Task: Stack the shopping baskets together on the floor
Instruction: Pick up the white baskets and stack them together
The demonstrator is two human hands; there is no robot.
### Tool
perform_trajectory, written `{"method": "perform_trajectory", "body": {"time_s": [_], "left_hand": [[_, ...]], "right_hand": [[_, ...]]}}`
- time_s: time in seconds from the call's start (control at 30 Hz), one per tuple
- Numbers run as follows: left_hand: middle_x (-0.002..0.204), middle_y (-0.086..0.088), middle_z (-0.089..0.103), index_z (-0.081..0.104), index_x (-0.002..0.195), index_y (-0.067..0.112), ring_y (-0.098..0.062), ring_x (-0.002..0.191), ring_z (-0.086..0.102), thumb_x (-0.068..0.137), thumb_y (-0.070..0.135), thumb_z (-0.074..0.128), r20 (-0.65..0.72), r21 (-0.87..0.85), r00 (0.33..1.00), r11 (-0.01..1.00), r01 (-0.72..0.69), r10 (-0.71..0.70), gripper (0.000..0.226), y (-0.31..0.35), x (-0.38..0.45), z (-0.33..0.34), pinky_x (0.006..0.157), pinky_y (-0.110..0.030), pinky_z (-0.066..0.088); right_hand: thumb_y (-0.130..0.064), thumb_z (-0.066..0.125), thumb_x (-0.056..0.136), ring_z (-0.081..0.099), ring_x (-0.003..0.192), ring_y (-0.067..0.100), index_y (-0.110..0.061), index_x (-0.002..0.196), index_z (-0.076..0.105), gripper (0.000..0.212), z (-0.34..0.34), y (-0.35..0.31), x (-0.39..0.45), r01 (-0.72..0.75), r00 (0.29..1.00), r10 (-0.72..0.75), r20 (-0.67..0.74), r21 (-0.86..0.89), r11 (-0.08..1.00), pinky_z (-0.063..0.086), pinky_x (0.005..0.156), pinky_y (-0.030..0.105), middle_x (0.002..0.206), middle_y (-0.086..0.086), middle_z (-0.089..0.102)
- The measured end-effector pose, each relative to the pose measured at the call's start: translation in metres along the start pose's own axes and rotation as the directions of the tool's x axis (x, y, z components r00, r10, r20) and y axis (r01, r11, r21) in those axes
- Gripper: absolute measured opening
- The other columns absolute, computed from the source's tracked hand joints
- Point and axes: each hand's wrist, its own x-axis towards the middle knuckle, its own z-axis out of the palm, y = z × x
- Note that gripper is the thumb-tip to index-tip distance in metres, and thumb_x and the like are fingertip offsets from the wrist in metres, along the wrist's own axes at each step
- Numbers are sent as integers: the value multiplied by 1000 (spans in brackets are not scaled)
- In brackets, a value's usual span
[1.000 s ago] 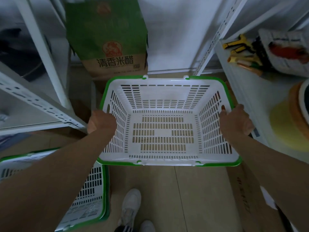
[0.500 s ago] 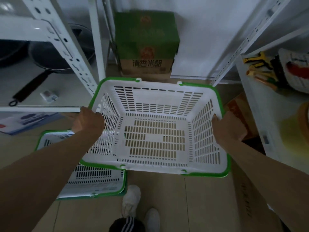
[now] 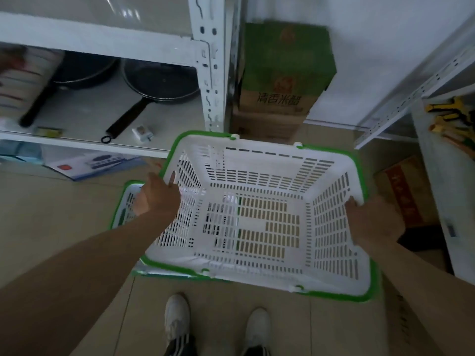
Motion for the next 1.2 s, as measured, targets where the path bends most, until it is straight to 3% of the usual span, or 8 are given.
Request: {"method": "perform_trajectory", "body": {"time_s": [0.1,0.17,0.4,0.5,0.7,0.83,1.0,1.2], "left_hand": [[98,-19,61,48,105,3,-37,85,63,86,21,51,-9,24,999,999,40,-40,26,-28,15,-23,82,-50,55],[101,-19,62,49,110,3,-39,90,64,88,23,51,-21,51,998,997,65,-64,30,-45,26,-39,84,-49,53],[107,-22,63,50,112,3,-36,87,59,89,21,51,-44,75,987,984,159,-156,30,-108,67,-65,79,-44,46],[108,-22,63,51,113,3,-39,94,62,89,21,50,-28,63,976,974,216,-214,30,-133,82,-69,82,-44,47],[116,-27,61,51,118,-2,-44,104,61,88,14,51,24,-13,955,955,295,-294,33,-173,115,-59,88,-49,50],[119,-29,60,49,123,-5,-45,109,59,88,12,52,93,-33,938,941,337,-333,39,-194,141,-45,86,-47,49],[112,-29,65,50,120,-4,-46,102,63,86,14,51,172,-63,929,938,342,-328,39,-215,163,-19,74,-44,51],[115,-30,64,53,119,-8,-47,103,63,84,14,56,201,-22,914,931,363,-352,42,-230,179,12,80,-48,53]], "right_hand": [[-41,48,95,55,47,17,-14,71,52,36,8,-31,-22,0,999,-3,41,77,997,45,45,26,62,3,58],[-44,46,94,63,57,25,-11,80,56,37,20,-51,-35,19,997,-23,71,55,998,56,56,36,70,7,64],[-42,46,94,51,64,25,-7,89,58,37,72,-114,-70,20,999,-20,39,-6,1000,38,59,30,72,5,52],[-44,45,93,58,61,26,-9,89,58,38,96,-135,-82,35,998,-34,51,-11,999,46,59,31,71,5,58],[-46,44,94,63,59,25,-11,87,57,37,140,-167,-98,50,994,-47,95,-26,998,56,61,36,72,5,63],[-45,43,95,64,58,25,-10,91,56,38,168,-176,-98,52,989,-45,138,-50,997,49,55,28,73,5,64],[-46,41,95,68,72,31,-9,98,56,41,202,-184,-91,4,976,10,217,-67,998,53,65,33,86,11,67],[-41,44,93,67,72,29,-7,100,56,38,238,-183,-82,-48,938,61,342,-47,998,58,71,39,87,10,67]]}}
